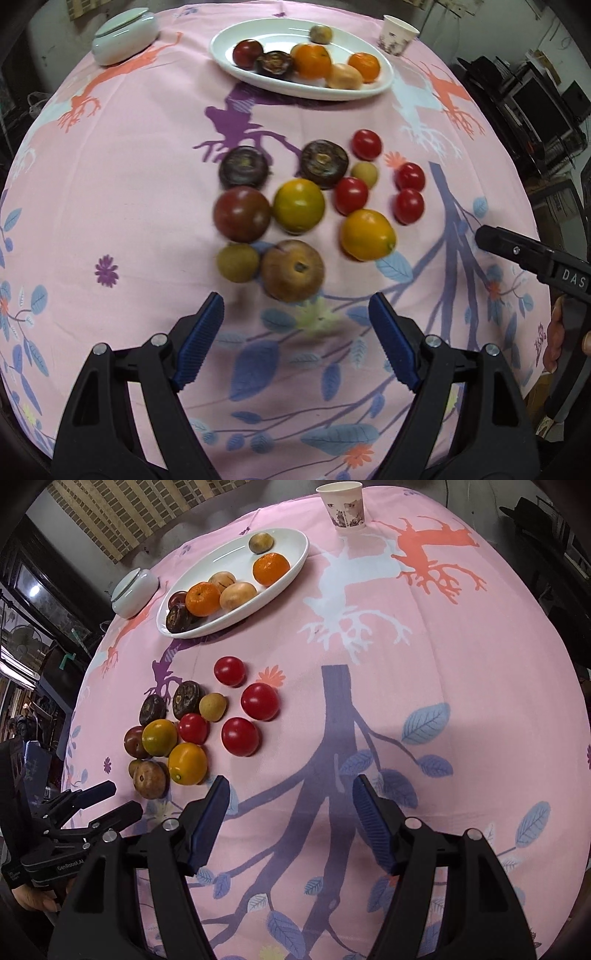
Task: Organize fruits
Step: 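Withdraw both tools from the plate back toward the fruit cluster, then grasp the small olive-yellow fruit with left tool while right tool grasps yellow tomato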
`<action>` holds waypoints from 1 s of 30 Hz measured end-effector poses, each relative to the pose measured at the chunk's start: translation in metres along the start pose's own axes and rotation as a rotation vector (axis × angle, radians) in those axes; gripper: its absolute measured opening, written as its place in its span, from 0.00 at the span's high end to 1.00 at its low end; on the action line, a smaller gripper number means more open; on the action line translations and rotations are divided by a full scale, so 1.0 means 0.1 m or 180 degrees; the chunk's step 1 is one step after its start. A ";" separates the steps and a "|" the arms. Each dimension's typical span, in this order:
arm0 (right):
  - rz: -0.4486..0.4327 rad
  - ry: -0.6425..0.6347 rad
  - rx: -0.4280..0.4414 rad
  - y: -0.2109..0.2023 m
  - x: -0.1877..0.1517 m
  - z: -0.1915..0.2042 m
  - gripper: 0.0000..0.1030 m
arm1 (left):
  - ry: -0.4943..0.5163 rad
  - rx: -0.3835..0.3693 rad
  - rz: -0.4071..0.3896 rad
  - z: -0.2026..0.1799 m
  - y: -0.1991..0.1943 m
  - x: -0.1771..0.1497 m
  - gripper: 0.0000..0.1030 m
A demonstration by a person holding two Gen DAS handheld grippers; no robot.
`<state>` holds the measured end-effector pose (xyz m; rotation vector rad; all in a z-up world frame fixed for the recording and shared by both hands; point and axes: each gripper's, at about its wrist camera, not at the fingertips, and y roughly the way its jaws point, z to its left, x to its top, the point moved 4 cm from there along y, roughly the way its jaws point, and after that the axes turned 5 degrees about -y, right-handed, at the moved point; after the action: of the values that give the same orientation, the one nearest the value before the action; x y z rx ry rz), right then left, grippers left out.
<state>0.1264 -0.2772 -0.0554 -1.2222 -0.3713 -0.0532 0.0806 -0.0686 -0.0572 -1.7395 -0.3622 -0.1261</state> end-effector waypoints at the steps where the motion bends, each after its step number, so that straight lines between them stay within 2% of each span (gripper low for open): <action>1: -0.0003 0.0011 -0.0005 -0.01 -0.02 -0.02 0.33 | 0.0008 -0.0014 0.0006 -0.03 0.00 -0.01 0.20; 8: -0.0050 0.0097 -0.0004 -0.09 -0.10 -0.12 0.33 | -0.0066 0.0004 0.0023 -0.02 0.02 -0.03 0.20; 22: 0.0041 0.0030 0.0080 -0.01 -0.16 -0.07 0.33 | -0.0233 0.0117 0.0060 0.35 0.06 -0.02 0.22; 26: 0.0068 0.0027 0.0073 0.01 -0.16 -0.06 0.33 | -0.0127 0.0118 0.0059 0.40 0.05 0.00 0.22; 30: 0.0097 0.0017 0.0072 0.03 -0.17 -0.04 0.33 | 0.0128 0.0154 0.0036 0.43 0.03 -0.02 0.25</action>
<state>0.1125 -0.2821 -0.0648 -1.2049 -0.3475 -0.0260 0.0748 -0.0271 -0.0692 -1.6887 -0.3234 -0.1428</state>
